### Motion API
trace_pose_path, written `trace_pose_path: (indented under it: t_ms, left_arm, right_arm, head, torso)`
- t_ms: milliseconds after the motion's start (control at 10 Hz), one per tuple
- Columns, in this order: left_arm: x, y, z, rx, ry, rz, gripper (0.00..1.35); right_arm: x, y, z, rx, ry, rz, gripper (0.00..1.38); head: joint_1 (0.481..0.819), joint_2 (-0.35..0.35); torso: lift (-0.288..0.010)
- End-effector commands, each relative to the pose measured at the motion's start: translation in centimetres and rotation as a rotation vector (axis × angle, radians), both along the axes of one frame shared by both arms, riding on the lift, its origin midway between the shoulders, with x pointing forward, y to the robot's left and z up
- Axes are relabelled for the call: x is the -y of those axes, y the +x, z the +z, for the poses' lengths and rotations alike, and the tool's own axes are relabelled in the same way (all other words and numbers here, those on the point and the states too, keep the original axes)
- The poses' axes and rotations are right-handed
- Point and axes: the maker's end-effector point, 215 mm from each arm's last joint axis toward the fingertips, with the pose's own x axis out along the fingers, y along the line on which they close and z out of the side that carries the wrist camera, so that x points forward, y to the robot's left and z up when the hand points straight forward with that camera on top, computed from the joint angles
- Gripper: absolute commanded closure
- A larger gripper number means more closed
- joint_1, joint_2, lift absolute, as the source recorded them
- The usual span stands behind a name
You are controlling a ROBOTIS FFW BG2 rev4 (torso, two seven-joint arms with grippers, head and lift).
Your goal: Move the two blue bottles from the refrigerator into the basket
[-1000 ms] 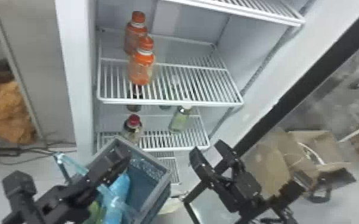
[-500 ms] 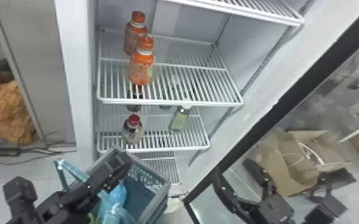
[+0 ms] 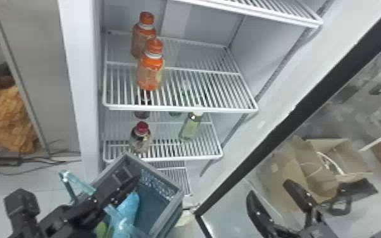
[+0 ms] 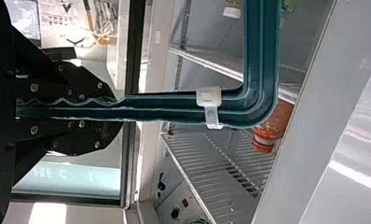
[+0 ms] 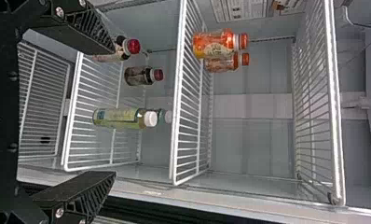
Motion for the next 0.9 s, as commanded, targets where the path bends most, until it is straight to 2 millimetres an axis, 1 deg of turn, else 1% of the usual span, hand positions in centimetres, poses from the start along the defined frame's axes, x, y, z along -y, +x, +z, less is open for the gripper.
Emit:
trace_pose_path:
  t_ms: [0,800]
  left_arm:
    - [-0.05,0.03,0.0,0.0,0.001,0.001,1.2]
    - [0.03,0.01,0.09,-0.002,-0.006,0.003,1.2]
  right_arm:
    - [0.2,-0.27,-0.31,-0.008,0.009,-0.008,0.13]
    - [0.28,-0.3,-0.83,-0.022,0.021,-0.012,0.13]
  head:
    - [0.695,-0.35]
    - [0.695,-0.35]
  torso:
    - [0.0]
    - [0.0]
